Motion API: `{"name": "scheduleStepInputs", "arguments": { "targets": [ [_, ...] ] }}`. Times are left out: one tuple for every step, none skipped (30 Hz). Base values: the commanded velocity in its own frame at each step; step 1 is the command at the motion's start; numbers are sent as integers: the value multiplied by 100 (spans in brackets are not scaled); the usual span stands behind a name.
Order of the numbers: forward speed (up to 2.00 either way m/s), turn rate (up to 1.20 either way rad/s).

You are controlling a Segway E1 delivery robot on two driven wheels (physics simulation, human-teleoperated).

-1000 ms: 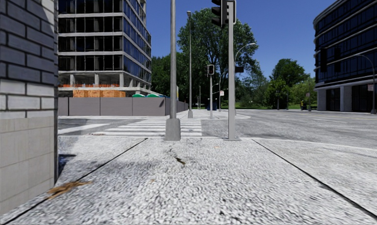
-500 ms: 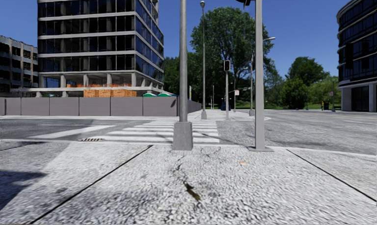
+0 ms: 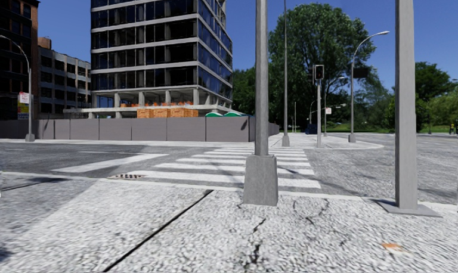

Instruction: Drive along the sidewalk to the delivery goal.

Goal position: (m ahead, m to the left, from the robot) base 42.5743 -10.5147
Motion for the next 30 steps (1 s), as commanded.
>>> {"name": "scheduleStepInputs", "arguments": {
  "targets": [
    [191,49],
    [191,49],
    [184,52],
    [175,56],
    [167,59],
    [164,59],
    [164,59],
    [161,60],
    [159,60],
    [157,60],
    [157,60],
    [154,60],
    [151,60],
    [149,60],
    [144,60],
    [144,60],
    [141,58],
    [140,48],
    [138,38],
    [137,23],
    [137,23],
    [137,17],
    [137,6],
    [137,0],
    [137,0],
    [137,0],
    [137,0],
    [137,0],
    [137,0],
    [137,0]
  ]
}}
